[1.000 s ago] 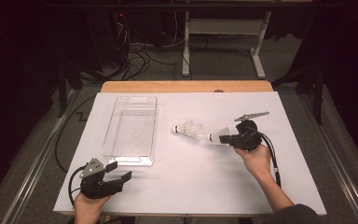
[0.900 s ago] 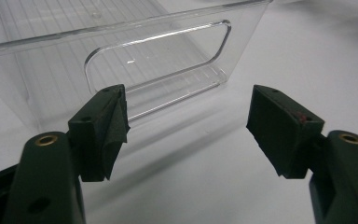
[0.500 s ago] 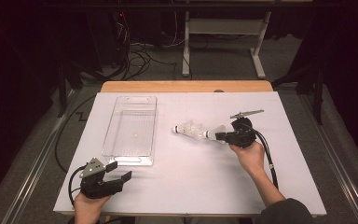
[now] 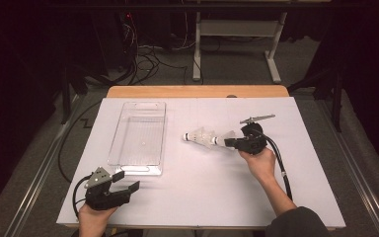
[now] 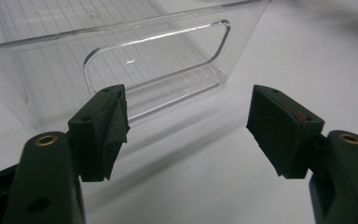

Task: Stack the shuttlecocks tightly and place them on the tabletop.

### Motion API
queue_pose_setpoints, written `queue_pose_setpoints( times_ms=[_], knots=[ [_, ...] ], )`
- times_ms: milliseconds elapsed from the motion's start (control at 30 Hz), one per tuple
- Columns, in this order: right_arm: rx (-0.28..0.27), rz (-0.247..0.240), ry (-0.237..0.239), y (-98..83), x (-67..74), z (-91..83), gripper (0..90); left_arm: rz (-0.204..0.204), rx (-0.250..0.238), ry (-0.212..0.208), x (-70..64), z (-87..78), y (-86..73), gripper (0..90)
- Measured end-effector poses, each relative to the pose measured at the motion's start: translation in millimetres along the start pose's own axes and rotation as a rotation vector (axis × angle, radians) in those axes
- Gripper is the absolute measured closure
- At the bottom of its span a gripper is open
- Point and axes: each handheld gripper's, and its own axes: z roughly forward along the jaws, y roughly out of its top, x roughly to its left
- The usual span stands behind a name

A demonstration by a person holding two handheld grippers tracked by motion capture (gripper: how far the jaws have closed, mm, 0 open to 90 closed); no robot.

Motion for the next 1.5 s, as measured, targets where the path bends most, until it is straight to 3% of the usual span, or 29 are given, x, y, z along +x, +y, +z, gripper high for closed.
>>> queue_pose_setpoints(
  times_ms=[733, 1500],
  knots=[
    [-0.003, -0.014, 0.029, 12.4, 11.1, 19.3, 90.0, -0.001, 0.000, -0.003, 0.5, 0.0, 0.0, 30.0],
    [-0.030, 0.014, 0.069, 15.0, 11.7, 36.7, 90.0, 0.002, -0.001, -0.006, 0.4, -0.5, 0.2, 29.9]
  ],
)
